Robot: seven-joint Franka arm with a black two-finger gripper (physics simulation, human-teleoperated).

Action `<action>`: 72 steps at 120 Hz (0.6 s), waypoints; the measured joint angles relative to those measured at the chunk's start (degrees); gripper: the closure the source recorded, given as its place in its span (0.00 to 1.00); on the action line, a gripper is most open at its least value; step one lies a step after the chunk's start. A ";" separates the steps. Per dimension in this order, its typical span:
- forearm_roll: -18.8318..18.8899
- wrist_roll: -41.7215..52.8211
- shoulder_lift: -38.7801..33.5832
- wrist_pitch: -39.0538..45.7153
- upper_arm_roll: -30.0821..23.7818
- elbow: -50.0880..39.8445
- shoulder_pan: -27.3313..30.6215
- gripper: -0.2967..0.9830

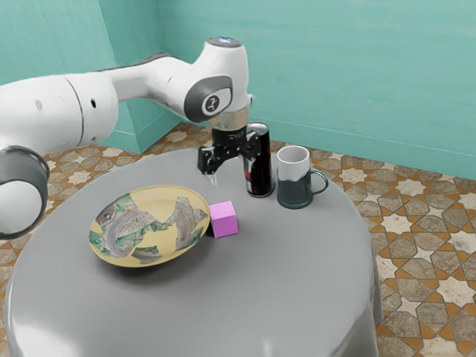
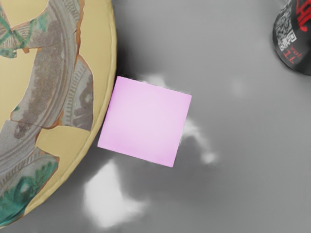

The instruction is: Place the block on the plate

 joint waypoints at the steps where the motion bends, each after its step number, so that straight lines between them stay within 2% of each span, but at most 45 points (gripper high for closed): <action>1: 0.04 -0.93 0.45 0.05 0.44 0.53 -0.18 0.23; 12: 0.19 -11.10 3.49 0.55 3.51 4.30 -1.46 0.23; 44: -0.90 -37.35 4.53 1.23 3.09 5.20 0.63 0.23; 72: -2.85 -53.95 2.39 1.65 4.32 0.06 -1.50 0.23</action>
